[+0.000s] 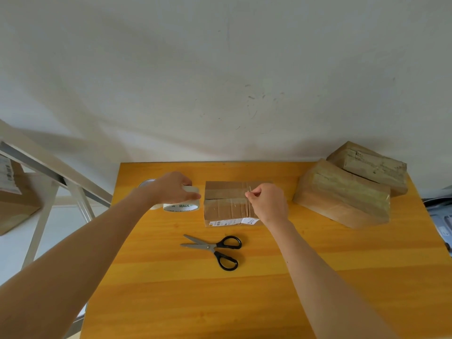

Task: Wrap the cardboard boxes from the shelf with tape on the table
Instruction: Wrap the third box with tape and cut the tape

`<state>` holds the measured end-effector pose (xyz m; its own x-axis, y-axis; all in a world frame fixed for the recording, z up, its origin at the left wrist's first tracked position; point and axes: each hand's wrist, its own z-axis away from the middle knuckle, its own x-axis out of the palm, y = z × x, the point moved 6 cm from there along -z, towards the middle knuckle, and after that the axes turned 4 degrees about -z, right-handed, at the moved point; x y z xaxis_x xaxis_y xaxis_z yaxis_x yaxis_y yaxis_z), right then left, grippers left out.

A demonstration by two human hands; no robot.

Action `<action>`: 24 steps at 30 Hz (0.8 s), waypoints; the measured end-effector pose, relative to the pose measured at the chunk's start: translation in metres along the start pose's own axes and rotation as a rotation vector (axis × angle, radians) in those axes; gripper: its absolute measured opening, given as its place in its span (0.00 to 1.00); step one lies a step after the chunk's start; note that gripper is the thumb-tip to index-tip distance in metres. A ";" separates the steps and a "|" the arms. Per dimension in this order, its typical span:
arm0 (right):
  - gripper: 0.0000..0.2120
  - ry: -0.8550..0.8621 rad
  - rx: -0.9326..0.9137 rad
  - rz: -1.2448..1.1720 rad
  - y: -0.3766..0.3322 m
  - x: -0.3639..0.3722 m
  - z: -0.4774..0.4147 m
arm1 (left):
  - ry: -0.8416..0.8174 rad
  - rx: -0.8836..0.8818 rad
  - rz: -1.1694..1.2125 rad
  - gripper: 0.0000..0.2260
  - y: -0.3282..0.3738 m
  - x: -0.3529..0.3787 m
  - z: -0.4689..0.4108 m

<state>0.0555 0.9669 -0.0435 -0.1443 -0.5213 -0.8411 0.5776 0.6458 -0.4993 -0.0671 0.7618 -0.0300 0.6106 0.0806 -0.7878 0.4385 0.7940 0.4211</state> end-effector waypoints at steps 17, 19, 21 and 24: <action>0.33 -0.233 -0.719 0.375 -0.069 0.069 0.036 | 0.016 -0.018 0.076 0.17 -0.009 0.003 0.003; 0.34 -0.223 -0.725 0.404 -0.065 0.077 0.036 | 0.011 -0.017 0.056 0.17 -0.010 0.004 0.002; 0.34 -0.213 -0.726 0.431 -0.061 0.081 0.034 | 0.006 -0.012 0.032 0.17 -0.010 0.004 0.002; 0.35 -0.202 -0.745 0.433 -0.059 0.083 0.033 | 0.010 0.008 0.011 0.17 -0.010 0.003 0.001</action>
<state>0.0363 0.8672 -0.0774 0.1508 -0.1895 -0.9702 -0.1351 0.9683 -0.2102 -0.0697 0.7533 -0.0362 0.6092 0.0952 -0.7872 0.4369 0.7882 0.4335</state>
